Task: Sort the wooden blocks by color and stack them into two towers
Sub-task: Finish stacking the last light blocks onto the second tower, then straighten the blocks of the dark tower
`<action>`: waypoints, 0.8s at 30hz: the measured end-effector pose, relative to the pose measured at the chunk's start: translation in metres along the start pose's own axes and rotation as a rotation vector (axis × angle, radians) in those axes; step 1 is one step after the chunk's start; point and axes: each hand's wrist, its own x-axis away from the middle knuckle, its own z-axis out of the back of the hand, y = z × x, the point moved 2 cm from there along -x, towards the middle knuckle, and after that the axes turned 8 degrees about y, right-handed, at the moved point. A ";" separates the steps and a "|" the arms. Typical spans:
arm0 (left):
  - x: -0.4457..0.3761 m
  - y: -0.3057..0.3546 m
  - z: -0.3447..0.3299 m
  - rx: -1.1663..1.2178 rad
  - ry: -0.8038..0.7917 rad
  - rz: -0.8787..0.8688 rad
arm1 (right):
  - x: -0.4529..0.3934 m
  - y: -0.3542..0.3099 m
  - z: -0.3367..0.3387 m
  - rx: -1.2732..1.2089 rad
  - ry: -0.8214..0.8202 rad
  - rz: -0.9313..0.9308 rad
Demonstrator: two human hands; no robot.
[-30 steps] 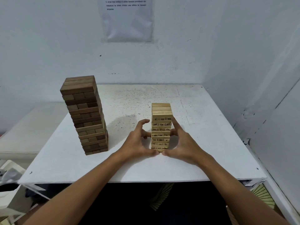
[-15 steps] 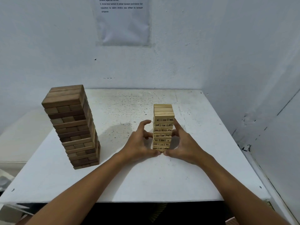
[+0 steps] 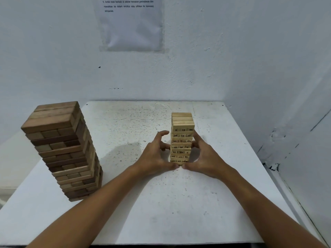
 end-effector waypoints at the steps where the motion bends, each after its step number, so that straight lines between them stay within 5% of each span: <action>1: -0.002 0.000 0.000 -0.003 -0.001 0.001 | -0.002 0.002 0.001 -0.001 -0.001 -0.002; 24: -0.027 -0.004 -0.006 -0.066 -0.004 -0.002 | -0.021 0.008 0.010 0.016 0.002 -0.019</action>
